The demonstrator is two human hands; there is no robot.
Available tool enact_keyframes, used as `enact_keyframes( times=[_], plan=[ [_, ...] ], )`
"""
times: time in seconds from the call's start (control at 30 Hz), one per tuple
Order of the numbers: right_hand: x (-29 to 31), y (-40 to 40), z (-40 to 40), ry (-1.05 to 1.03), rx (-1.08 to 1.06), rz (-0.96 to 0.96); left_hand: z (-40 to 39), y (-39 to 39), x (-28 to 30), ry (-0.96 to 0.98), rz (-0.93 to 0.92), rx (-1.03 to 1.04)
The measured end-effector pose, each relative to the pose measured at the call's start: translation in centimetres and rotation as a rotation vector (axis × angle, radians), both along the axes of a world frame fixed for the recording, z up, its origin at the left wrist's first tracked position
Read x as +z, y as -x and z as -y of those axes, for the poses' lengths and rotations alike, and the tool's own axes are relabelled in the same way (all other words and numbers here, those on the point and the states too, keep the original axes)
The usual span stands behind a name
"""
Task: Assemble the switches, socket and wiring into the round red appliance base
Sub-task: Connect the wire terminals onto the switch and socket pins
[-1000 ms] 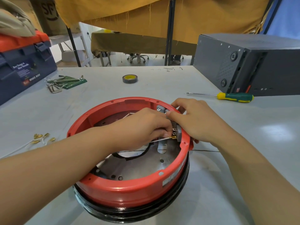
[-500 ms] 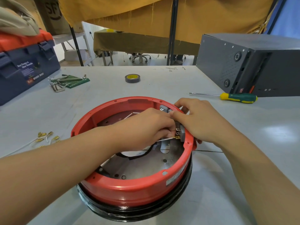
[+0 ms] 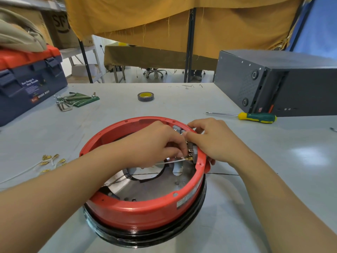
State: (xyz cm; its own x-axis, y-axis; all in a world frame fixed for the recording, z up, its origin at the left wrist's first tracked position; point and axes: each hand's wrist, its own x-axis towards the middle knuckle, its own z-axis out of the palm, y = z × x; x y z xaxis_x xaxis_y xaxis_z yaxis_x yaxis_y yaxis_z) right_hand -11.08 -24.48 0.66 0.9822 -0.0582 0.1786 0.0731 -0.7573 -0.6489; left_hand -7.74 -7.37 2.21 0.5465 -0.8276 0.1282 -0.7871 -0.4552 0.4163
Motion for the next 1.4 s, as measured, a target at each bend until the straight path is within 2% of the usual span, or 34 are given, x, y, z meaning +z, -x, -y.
enact_keyframes(
  times=[0.27, 0.7, 0.9, 1.07, 1.2, 1.4],
  plan=[
    [0.0, 0.0, 0.0, 0.016, 0.008, 0.014, 0.2, 0.1, -0.4, -0.028, 0.032, -0.009],
    [0.1, 0.1, -0.2, 0.027, 0.018, 0.015, 0.2, -0.2, -0.8, 0.01, 0.253, -0.196],
    [0.1, 0.1, -0.2, 0.026, 0.019, 0.017, 0.2, -0.4, -1.1, 0.016, 0.245, -0.193],
    [0.1, 0.0, -0.1, 0.041, 0.001, 0.022, 0.1, -0.3, -0.4, -0.012, 0.185, -0.136],
    [0.1, 0.1, 0.1, -0.055, 0.027, -0.002, -0.6, -0.1, 0.7, 0.005, 0.193, -0.01],
    [-0.3, -0.2, 0.2, -0.078, 0.013, 0.008, -6.2, -0.3, 2.1, 0.258, 0.142, 0.315]
  ],
)
